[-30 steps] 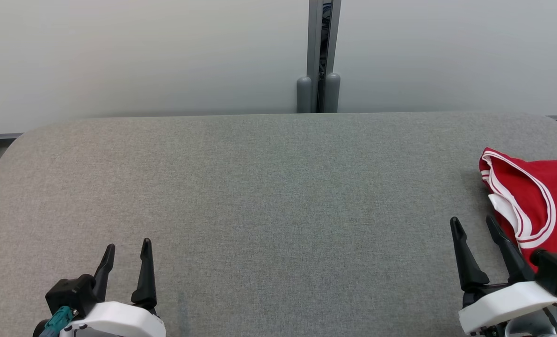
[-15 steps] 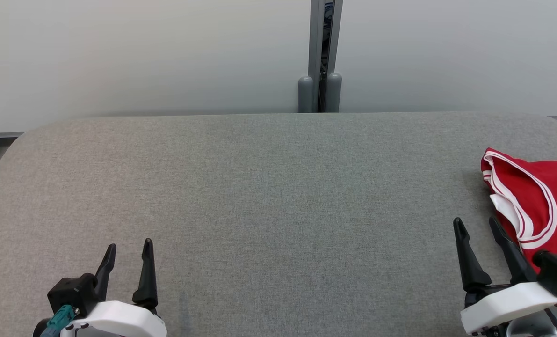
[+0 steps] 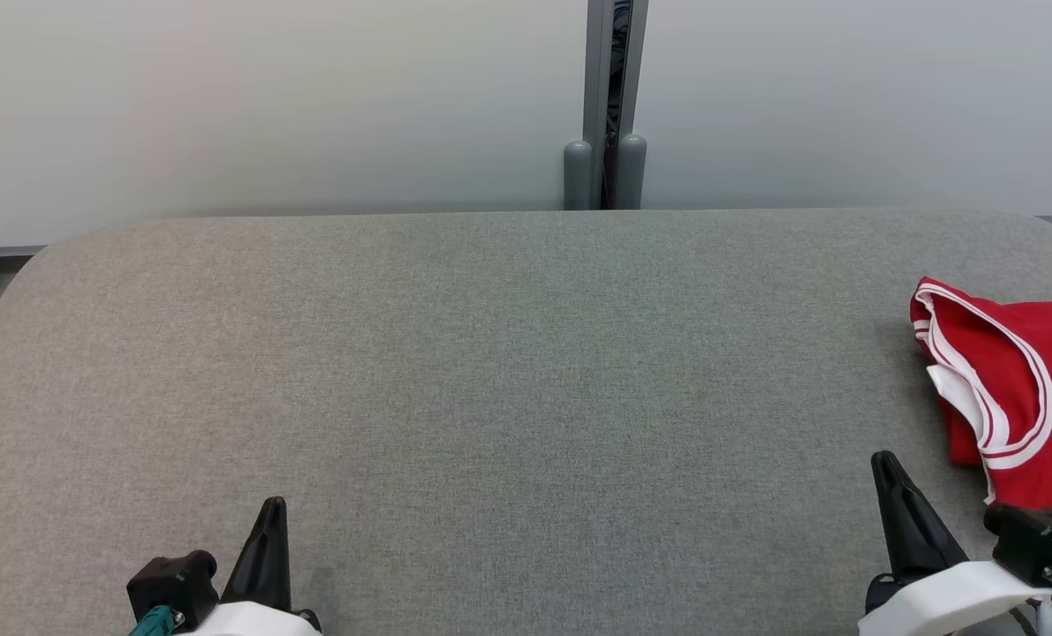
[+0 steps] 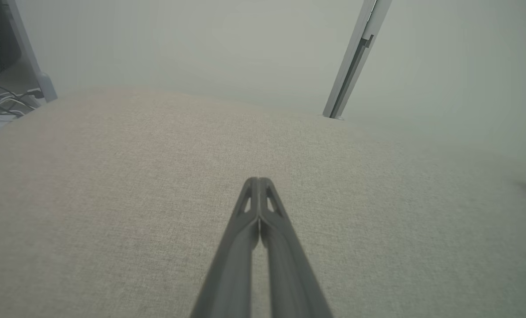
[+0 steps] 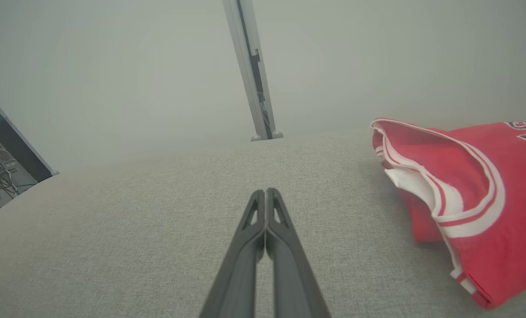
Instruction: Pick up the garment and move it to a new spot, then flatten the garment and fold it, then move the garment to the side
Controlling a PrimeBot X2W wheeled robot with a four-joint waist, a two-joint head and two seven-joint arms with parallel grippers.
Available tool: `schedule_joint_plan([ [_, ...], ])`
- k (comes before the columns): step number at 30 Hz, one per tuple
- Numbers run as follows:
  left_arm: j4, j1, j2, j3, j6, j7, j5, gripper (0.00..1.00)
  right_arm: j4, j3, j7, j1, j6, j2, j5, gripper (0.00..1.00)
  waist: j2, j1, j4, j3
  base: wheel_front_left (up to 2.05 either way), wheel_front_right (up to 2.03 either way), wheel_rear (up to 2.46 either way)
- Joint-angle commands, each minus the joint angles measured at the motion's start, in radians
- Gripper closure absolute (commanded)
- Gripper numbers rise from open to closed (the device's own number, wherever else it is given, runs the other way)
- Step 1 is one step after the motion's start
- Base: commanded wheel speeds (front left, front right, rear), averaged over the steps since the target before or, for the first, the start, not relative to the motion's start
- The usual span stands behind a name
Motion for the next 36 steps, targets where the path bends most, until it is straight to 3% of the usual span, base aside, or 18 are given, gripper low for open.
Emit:
schedule_joint_plan([
  [1,-0.005,-0.005,-0.002,0.01,-0.007,0.005,-0.018,1.0,-0.001,-0.004,0.004,-0.006,0.0,-0.002,0.025,1.0,0.0,0.0,0.0,0.0,0.0,0.0,0.0],
  [36,0.026,-0.055,-0.111,0.202,-0.182,0.122,-0.401,1.0,0.058,-0.08,0.098,-0.065,0.0,-0.01,0.569,1.0,0.0,0.0,-0.002,-0.002,0.0,0.0,0.0],
])
